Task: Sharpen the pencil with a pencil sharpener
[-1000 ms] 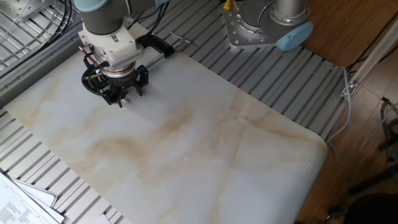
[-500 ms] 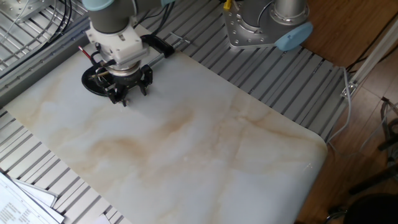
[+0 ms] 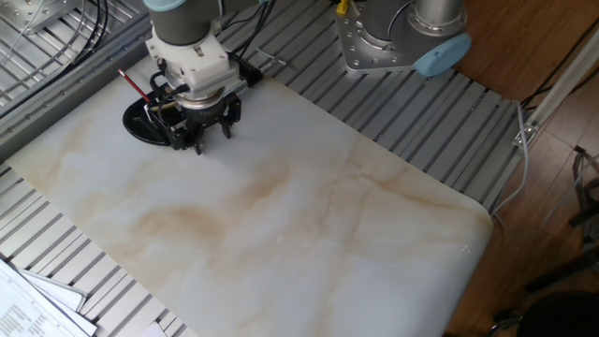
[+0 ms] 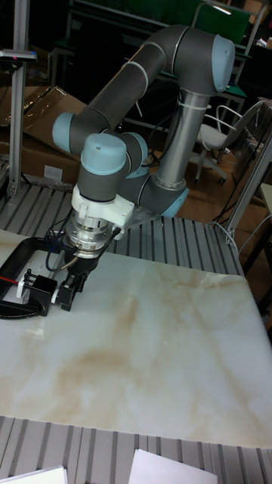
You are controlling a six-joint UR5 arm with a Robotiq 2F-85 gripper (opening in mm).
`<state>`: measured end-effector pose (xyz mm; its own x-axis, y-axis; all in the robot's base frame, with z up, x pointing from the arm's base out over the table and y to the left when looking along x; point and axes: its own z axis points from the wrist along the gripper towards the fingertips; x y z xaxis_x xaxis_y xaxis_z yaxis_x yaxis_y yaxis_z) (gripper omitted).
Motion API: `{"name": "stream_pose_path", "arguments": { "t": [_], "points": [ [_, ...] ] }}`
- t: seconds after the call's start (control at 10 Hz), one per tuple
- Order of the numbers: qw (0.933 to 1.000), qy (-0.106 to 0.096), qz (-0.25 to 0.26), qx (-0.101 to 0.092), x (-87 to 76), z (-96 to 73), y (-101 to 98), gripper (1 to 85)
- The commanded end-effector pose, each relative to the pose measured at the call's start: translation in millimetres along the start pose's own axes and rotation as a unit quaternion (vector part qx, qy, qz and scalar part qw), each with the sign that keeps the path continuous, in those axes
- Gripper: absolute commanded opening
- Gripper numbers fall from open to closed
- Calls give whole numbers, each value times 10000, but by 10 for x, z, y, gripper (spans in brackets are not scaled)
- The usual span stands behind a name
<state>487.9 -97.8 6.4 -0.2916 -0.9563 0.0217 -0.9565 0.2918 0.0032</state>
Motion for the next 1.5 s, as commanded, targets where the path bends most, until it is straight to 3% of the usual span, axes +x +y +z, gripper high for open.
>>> {"name": "stream_pose_path", "arguments": {
  "t": [0.0,0.2,0.4,0.5,0.6,0.8,1.1,1.4],
  "points": [
    [9998,-65,133,-112,-29,-107,111,623],
    [9998,-95,94,-169,-37,-209,140,603],
    [9997,-199,-22,-119,-44,-246,87,493],
    [9996,-236,-107,-128,-36,-266,48,293],
    [9993,-273,-141,-218,-16,-309,34,10],
    [9984,-345,-226,-387,5,-432,-13,10],
    [9986,-102,-319,-412,22,-711,-211,10],
    [9984,49,-404,-395,-33,-869,-298,10]
  ]
}}
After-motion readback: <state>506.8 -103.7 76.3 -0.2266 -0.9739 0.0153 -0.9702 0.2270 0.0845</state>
